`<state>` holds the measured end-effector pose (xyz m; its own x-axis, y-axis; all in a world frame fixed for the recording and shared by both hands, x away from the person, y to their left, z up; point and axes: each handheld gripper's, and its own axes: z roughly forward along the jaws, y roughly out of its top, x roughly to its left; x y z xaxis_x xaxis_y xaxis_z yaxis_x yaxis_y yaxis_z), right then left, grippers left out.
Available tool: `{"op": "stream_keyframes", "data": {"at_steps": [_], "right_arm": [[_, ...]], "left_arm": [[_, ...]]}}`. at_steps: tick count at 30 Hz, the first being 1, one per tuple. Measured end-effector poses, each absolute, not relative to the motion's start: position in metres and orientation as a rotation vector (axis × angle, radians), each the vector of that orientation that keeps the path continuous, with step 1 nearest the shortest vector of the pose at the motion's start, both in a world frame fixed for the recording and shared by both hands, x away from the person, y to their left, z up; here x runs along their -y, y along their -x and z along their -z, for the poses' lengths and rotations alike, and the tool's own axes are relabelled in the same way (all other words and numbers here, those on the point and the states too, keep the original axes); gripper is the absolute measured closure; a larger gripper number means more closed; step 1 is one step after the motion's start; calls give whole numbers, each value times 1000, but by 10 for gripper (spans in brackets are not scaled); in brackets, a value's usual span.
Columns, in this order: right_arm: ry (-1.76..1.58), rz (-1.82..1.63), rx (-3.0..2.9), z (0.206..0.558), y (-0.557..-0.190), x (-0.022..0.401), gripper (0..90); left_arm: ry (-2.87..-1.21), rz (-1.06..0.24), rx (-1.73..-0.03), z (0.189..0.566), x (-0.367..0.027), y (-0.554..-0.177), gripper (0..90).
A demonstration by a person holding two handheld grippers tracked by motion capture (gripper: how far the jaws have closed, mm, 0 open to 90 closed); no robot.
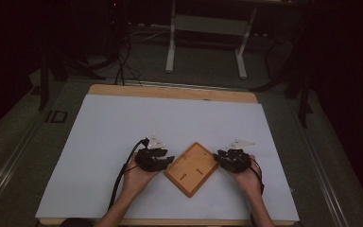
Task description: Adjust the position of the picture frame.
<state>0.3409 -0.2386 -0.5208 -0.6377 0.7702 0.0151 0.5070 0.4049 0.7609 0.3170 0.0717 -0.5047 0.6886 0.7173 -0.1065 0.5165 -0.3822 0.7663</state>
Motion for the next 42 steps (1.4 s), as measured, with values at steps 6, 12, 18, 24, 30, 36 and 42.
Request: {"op": "stream_keyframes", "data": {"at_steps": [6, 12, 18, 24, 30, 36, 42], "right_arm": [[-1101, -1091, -2324, 521, -341, 239, 692], [-1094, -1091, -2332, 521, -342, 238, 691], [-1094, -1087, -2335, 522, -342, 237, 686], [-1089, -1090, -2338, 522, -342, 237, 683], [-1086, -1092, -2340, 522, -342, 237, 680], [-1086, -1094, -2342, 522, -343, 237, 679], [-1084, -1096, -2342, 522, -343, 237, 679]], "left_arm": [[-2079, -311, -920, 504, -60, -318, 614], [-2093, -301, -919, 508, -49, -321, 621], [-2091, -296, -929, 510, -42, -324, 632], [-2101, -298, -929, 513, -35, -327, 639], [-2097, -288, -934, 516, -26, -330, 661], [-2103, -304, -950, 520, -15, -331, 727], [-2066, -309, -997, 522, -10, -332, 777]]}}
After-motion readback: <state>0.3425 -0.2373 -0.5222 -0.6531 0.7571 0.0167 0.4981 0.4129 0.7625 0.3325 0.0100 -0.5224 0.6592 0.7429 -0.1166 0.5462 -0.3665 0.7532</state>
